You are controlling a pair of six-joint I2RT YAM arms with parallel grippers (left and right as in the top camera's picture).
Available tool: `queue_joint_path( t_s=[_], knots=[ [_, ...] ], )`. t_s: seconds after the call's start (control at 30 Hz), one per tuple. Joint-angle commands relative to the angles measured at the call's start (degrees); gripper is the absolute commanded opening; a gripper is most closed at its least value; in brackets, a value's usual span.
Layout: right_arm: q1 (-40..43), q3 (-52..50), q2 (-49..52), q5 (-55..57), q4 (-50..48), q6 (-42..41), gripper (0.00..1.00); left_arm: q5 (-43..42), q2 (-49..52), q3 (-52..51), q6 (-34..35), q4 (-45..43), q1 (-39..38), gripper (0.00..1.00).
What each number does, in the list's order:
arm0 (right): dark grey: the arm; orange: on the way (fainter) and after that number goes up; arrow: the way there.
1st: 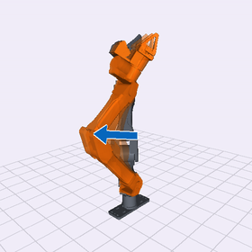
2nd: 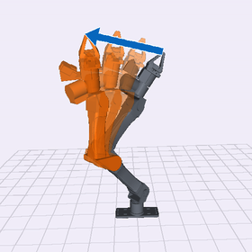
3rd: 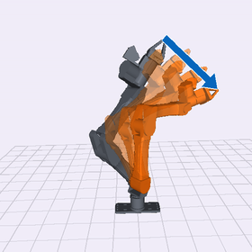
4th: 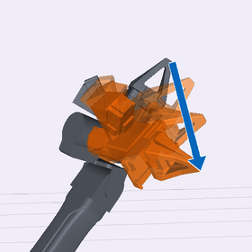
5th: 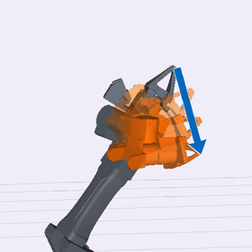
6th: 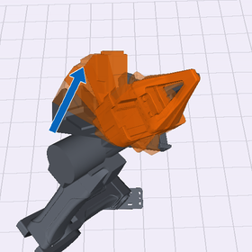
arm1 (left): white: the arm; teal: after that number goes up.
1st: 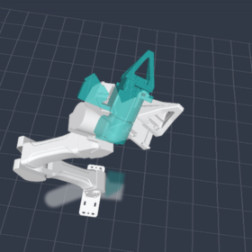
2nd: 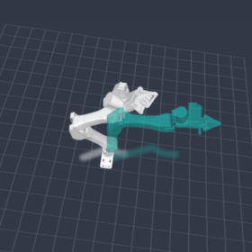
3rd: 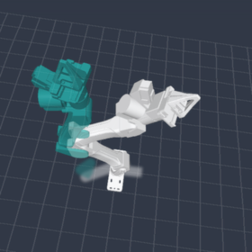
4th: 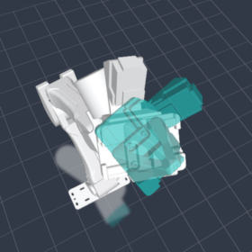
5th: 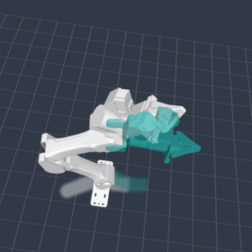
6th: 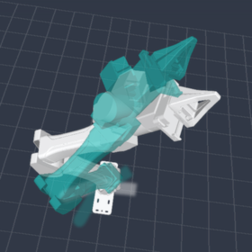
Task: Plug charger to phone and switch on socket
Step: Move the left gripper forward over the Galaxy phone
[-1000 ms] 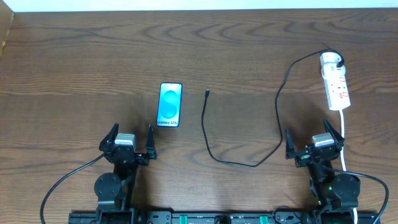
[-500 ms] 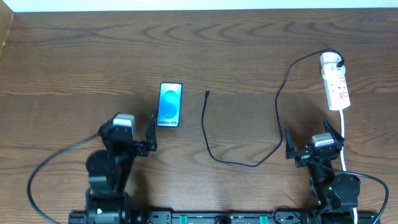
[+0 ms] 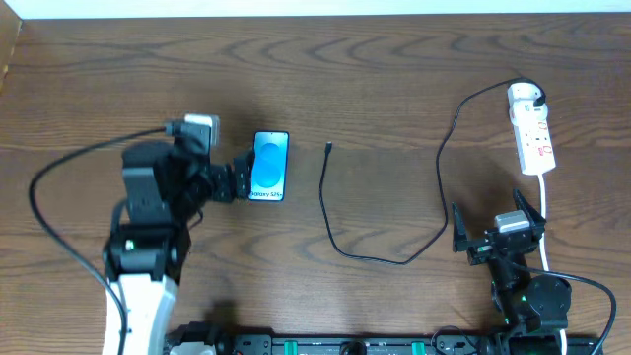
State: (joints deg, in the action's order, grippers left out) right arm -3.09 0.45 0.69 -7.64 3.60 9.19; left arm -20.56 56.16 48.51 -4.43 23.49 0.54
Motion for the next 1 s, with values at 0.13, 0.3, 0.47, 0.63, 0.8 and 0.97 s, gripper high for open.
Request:
queue_joint_path(
  t_s=[0.13, 0.3, 0.47, 0.63, 0.8, 0.97],
  knots=[
    [-0.33, -0.13, -0.31, 0.46, 0.11, -1.01, 0.99, -0.92, 11.04, 8.04, 0.46, 1.57, -0.02, 0.93],
    [-0.33, -0.13, -0.31, 0.46, 0.11, -1.01, 0.99, -0.87, 16.59, 8.96, 0.48, 1.57, -1.57, 0.93],
    [-0.33, -0.13, -0.31, 0.46, 0.11, -1.01, 0.99, -0.87, 24.37, 15.56, 0.48, 5.07, -3.87, 0.93],
    [-0.33, -0.13, -0.31, 0.46, 0.11, -1.01, 0.99, -0.87, 30.05, 28.33, 0.46, 16.35, -4.17, 0.93],
    [-0.33, -0.13, -0.31, 0.46, 0.11, -1.01, 0.99, -0.13, 31.50, 31.71, 0.39, 21.53, -4.15, 0.93],
    [-0.33, -0.13, -0.31, 0.46, 0.11, -1.01, 0.99, 0.63, 31.50, 31.69, 0.46, 22.67, -4.15, 0.93]
  ],
)
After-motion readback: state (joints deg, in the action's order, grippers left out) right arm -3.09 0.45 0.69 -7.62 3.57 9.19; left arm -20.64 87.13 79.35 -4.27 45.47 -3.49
